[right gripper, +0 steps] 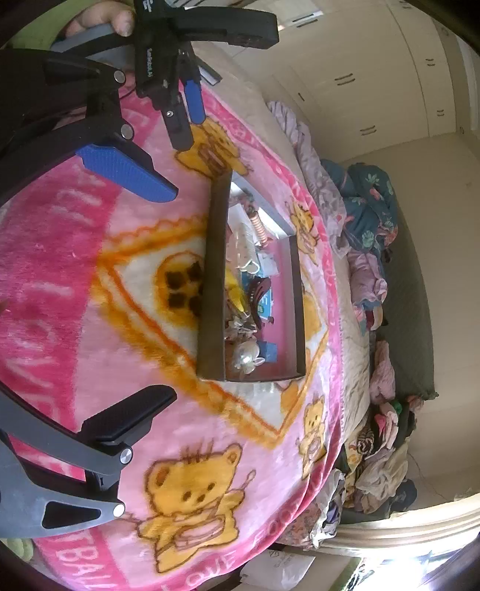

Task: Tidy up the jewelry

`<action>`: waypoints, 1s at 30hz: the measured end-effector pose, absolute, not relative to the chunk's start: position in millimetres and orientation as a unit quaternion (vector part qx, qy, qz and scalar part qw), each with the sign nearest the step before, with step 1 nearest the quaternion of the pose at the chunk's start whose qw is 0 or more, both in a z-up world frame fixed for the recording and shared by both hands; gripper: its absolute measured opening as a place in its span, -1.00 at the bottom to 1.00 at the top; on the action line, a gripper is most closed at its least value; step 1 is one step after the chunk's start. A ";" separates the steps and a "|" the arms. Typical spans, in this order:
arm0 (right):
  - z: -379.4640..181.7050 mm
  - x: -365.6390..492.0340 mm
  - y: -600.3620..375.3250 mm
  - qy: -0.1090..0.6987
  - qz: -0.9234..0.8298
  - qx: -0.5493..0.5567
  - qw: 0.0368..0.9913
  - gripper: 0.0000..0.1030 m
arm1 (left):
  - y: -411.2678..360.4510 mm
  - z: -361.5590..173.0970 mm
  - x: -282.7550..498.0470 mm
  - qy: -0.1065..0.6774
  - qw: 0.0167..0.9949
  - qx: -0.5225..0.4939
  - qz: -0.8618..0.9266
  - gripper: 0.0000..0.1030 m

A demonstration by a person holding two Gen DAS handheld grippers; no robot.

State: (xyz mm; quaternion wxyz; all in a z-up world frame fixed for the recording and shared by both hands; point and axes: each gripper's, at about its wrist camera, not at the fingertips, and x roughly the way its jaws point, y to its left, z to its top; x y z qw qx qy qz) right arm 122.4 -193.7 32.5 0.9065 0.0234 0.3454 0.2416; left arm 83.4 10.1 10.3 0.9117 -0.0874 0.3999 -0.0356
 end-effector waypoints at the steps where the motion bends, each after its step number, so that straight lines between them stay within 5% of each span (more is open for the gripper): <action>1: 31.7 121.6 -193.7 0.346 0.242 0.025 0.906 0.92 | 10.2 10.3 83.2 0.400 0.912 -0.088 -0.035 0.82; 30: 32.5 114.9 -192.0 0.344 0.240 0.025 0.907 0.92 | 10.1 17.9 77.7 0.393 0.916 -0.083 -0.020 0.82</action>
